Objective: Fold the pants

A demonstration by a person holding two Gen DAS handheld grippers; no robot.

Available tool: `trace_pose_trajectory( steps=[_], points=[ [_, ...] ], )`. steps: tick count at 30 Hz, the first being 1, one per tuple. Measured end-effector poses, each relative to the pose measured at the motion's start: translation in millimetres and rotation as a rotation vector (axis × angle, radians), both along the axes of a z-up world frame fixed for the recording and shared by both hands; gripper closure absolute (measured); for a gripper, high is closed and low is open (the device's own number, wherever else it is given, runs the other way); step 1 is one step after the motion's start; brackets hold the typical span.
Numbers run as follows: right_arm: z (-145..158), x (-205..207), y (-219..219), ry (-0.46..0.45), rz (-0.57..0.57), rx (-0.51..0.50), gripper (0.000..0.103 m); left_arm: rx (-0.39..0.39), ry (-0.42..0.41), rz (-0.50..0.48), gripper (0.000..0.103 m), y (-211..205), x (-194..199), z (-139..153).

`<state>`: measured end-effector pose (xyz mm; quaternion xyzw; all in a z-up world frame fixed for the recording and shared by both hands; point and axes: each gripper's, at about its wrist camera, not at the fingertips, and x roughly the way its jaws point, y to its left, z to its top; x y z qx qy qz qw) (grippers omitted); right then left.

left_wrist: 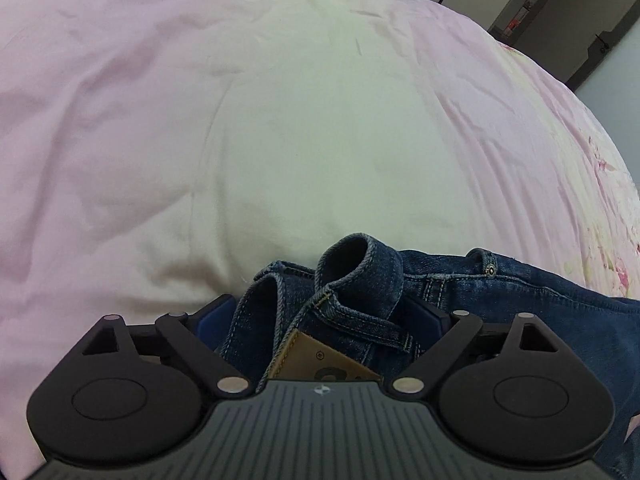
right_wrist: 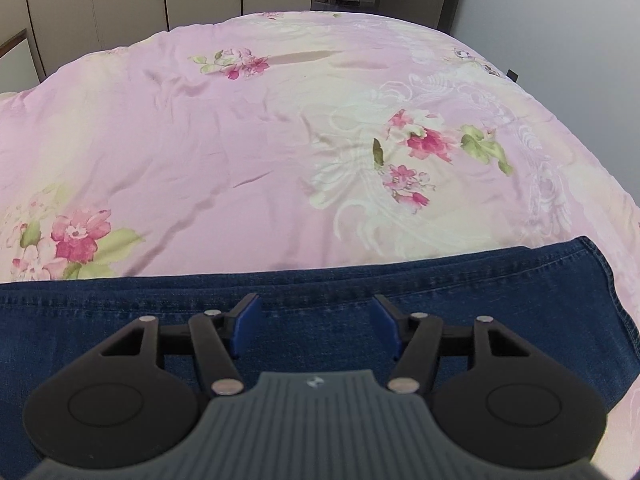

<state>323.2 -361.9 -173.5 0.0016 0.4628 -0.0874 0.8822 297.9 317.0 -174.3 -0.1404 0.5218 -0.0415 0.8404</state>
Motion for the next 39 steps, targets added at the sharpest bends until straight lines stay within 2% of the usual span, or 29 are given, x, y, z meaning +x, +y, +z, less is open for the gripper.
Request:
trace_pose_trajectory(
  steps=[1, 2, 3, 4, 6, 11, 13, 15, 18, 20, 23, 25, 27, 33, 37, 39],
  points=[
    [-1.0, 2.7, 4.5, 0.004, 0.011, -0.008, 0.045, 0.014, -0.019, -0.014, 0.014, -4.0, -2.5, 4.4],
    [-1.3, 3.8, 8.7, 0.006, 0.025, -0.016, 0.045, 0.024, -0.039, -0.023, 0.032, -8.6, -6.8, 8.4],
    [-1.1, 4.1, 12.4, 0.007, 0.040, -0.021, 0.045, 0.036, -0.057, -0.015, 0.046, -11.9, -12.0, 14.7],
    [-0.5, 3.6, 15.5, 0.005, 0.053, -0.028, 0.045, 0.062, -0.077, -0.006, 0.050, -15.8, -17.7, 21.2],
    [0.7, 0.9, 19.0, -0.003, 0.074, -0.043, 0.045, 0.130, -0.131, -0.001, 0.070, -25.7, -30.3, 37.3],
    [4.0, -7.6, 8.3, -0.015, 0.053, -0.043, 0.045, 0.188, -0.281, 0.027, 0.079, -38.0, -61.8, 101.8],
    [6.0, -12.7, 1.9, -0.023, 0.047, -0.052, 0.045, 0.197, -0.295, 0.039, 0.080, -31.8, -68.1, 113.3],
    [6.7, -17.6, -5.4, -0.027, 0.041, -0.052, 0.045, 0.203, -0.212, 0.084, 0.083, -18.9, -60.8, 102.3],
    [3.8, -24.8, -17.4, -0.028, 0.008, -0.027, 0.045, 0.232, -0.076, 0.185, 0.091, 1.9, -45.6, 64.5],
    [1.5, -29.4, -25.0, -0.031, -0.016, -0.010, 0.045, 0.162, -0.059, 0.237, 0.092, 15.6, -40.9, 50.7],
    [1.1, -35.5, -36.7, -0.036, -0.041, 0.000, 0.045, 0.200, -0.044, 0.221, 0.089, 10.7, -31.4, 47.5],
    [3.7, -40.3, -46.7, -0.046, -0.059, 0.001, 0.045, 0.268, -0.034, 0.202, 0.075, 4.5, -32.2, 53.6],
    [7.8, -45.6, -59.7, -0.055, -0.079, 0.004, 0.045, 0.297, -0.051, 0.209, 0.063, 3.0, -36.8, 64.5],
    [24.1, -58.4, -117.4, -0.082, -0.123, -0.062, 0.045, 0.215, -0.132, 0.223, 0.044, -16.1, -50.8, 102.1],
    [27.8, -53.8, -166.6, -0.092, -0.184, -0.109, 0.045, 0.203, -0.117, 0.188, 0.044, -48.5, -47.1, 98.2],
    [26.3, -45.3, -188.3, -0.096, -0.210, -0.109, 0.045, 0.224, -0.095, 0.172, 0.044, -63.4, -42.0, 89.5]
  ],
)
